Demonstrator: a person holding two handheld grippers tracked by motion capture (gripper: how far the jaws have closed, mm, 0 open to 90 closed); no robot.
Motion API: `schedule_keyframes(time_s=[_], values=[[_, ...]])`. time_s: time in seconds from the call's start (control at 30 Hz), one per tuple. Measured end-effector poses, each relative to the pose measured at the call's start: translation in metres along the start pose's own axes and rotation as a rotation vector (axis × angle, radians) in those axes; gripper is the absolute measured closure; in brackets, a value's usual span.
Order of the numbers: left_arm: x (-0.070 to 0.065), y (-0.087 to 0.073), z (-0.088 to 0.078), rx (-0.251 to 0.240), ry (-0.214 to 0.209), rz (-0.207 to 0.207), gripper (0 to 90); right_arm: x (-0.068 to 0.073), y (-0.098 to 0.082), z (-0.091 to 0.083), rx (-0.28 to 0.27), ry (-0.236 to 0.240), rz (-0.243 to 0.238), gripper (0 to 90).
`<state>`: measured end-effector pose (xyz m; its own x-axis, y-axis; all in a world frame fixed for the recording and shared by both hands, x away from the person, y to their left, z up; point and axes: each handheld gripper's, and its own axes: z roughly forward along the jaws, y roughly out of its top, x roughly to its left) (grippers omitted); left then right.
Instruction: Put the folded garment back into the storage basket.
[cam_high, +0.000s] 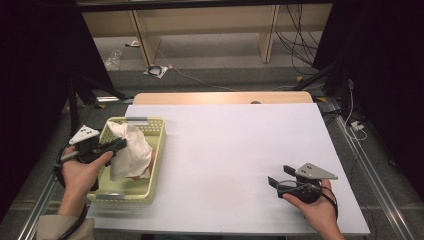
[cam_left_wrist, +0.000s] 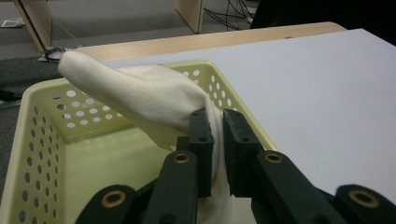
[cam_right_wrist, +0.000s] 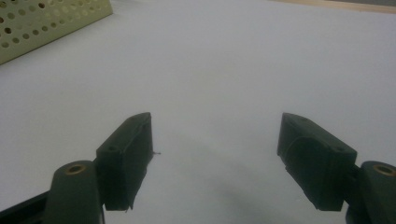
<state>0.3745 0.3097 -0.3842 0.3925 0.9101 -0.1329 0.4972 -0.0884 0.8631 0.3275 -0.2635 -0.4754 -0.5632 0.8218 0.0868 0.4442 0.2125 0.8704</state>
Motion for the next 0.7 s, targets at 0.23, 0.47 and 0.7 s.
schedule_keyframes(time_s=[0.23, 0.47, 0.7], values=[[0.0001, -0.0014, 0.0028, 0.007, -0.001, -0.001, 82.0, 0.0000, 0.0000, 0.0003, 0.000, 0.000, -0.002, 27.5], [0.0003, -0.0029, 0.0051, 0.019, -0.004, 0.002, 82.0, -0.0001, 0.0000, 0.0003, 0.000, 0.000, -0.001, 27.6], [0.0007, -0.0042, 0.0072, 0.028, -0.004, 0.005, 82.0, 0.0000, -0.0001, 0.0003, 0.000, 0.000, -0.002, 27.5]])
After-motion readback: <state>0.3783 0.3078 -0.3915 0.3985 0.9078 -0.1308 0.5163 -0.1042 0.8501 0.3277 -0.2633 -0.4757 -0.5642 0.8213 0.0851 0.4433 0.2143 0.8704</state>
